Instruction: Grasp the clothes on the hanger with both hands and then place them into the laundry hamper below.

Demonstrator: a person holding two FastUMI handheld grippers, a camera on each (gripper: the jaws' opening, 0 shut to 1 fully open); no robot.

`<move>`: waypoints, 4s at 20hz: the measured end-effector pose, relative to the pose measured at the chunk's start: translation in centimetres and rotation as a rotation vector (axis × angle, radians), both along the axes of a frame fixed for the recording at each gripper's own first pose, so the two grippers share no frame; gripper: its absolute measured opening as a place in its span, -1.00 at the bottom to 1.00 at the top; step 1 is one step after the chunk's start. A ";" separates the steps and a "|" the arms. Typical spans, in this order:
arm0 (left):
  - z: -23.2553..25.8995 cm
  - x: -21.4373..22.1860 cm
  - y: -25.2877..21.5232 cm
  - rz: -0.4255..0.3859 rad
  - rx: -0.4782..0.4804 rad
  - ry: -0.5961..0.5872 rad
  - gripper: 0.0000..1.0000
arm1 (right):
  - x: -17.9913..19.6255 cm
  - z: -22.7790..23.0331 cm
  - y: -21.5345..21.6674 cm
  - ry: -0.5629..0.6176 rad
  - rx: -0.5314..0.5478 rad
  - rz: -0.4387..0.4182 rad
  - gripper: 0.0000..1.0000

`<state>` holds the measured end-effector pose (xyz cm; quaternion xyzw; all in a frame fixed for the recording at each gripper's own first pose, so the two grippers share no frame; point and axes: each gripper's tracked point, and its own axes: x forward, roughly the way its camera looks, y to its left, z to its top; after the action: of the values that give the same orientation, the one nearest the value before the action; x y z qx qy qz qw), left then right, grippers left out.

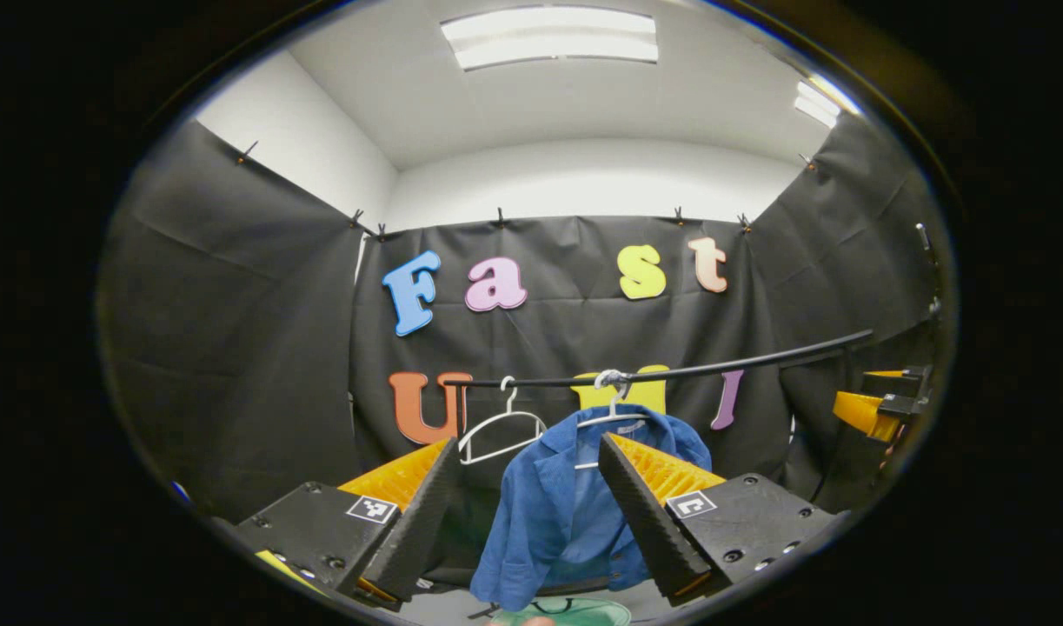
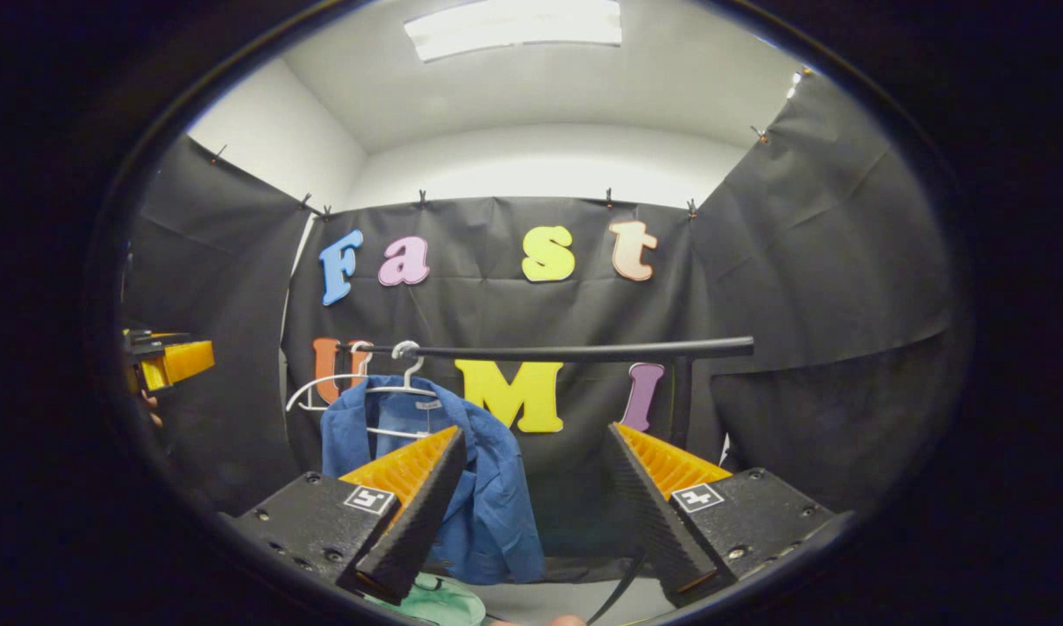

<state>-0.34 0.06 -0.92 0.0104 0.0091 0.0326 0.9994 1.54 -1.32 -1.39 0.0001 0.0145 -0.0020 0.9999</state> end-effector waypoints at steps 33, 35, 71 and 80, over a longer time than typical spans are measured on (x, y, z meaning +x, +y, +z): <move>-22.5 17.3 -2.5 -0.081 -0.186 0.329 1.00 | 24.0 -19.0 14.9 0.321 0.144 0.090 1.00; -23.8 19.1 -3.3 -0.073 -0.204 0.347 1.00 | 25.7 -19.9 14.8 0.340 0.193 0.088 1.00; -18.1 23.1 5.0 0.049 -0.340 0.277 -0.78 | 29.7 -15.8 3.7 0.251 0.729 0.213 -0.73; -14.8 23.3 7.9 0.014 -0.355 0.234 -0.96 | 32.0 -13.5 3.0 0.215 0.898 0.318 -0.74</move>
<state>22.94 7.96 -15.76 -0.1622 0.1310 0.0362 0.9774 33.56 1.72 -14.94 0.4291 0.1170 0.1571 0.8818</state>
